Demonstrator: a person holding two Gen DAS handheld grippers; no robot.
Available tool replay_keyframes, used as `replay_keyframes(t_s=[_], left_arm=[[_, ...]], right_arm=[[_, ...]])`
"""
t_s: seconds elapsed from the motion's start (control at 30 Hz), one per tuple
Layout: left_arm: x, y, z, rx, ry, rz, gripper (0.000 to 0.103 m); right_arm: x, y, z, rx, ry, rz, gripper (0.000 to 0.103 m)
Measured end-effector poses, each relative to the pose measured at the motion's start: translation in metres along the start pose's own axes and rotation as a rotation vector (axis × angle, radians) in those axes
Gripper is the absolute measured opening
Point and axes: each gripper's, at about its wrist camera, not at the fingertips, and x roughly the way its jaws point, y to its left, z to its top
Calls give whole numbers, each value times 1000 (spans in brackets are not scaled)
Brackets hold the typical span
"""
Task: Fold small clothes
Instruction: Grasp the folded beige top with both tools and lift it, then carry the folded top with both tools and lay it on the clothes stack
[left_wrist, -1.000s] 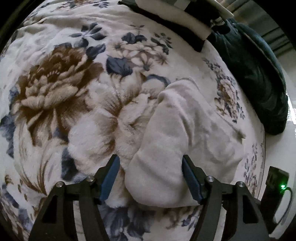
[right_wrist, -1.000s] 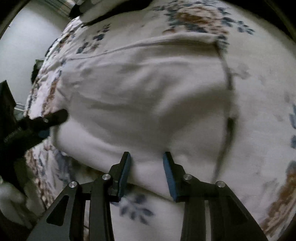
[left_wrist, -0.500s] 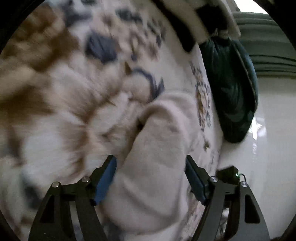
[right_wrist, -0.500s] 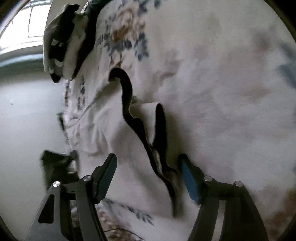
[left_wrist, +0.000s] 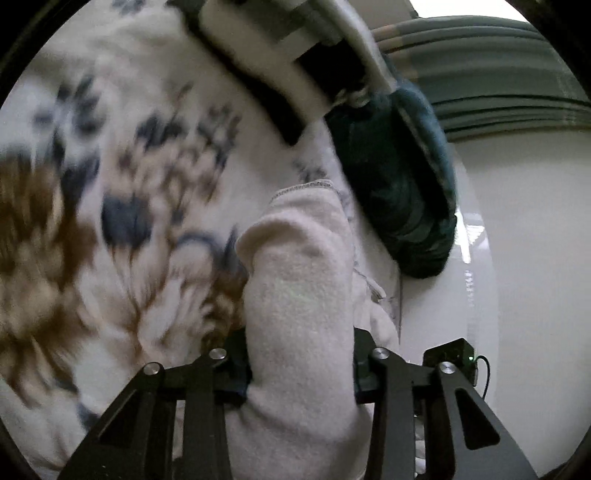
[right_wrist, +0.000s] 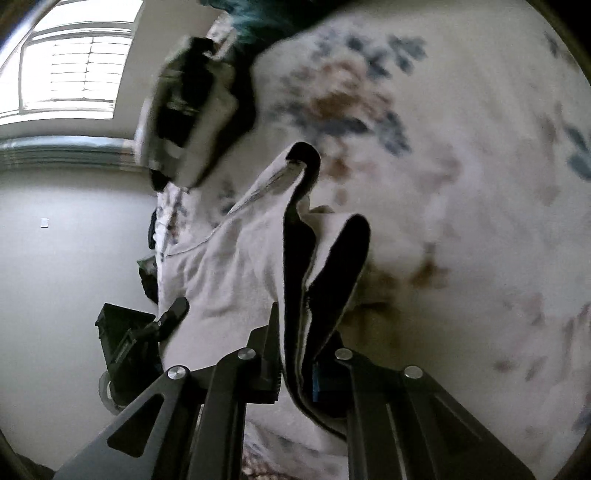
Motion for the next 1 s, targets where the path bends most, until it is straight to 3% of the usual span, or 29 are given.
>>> replay_keyframes(t_s=[0.13,0.23,0.47,0.67,0.8,0.9,0.93,0.97,1.0], left_arm=[[-34,-36,64,60,-9,-12,34],[-51,-65,120,111,-40,-13,34],[-54,-109,285,175,-140,-10,35],[-16,-108,392,227,-112,77,39],[8,-66,420,182,-27,179,43],[9,-57,419,171,6,227,55],[2,-61,414,191,-15,269,62],[-10,-68,406,222,-54,294,62],[-20,-73,397,246,-86,294,62]], right_arm=[[-10,70,19,-29,-60,12,11],[-12,125,54,-73,-114,36,11],[25,232,184,-130,-237,118,11],[83,273,298,-115,-254,125,11],[128,273,353,-123,-199,43,11],[148,263,371,-105,-144,-43,15],[148,262,372,-102,-144,-71,28],[146,261,372,-104,-151,-117,48],[138,265,368,-117,-189,-168,49]])
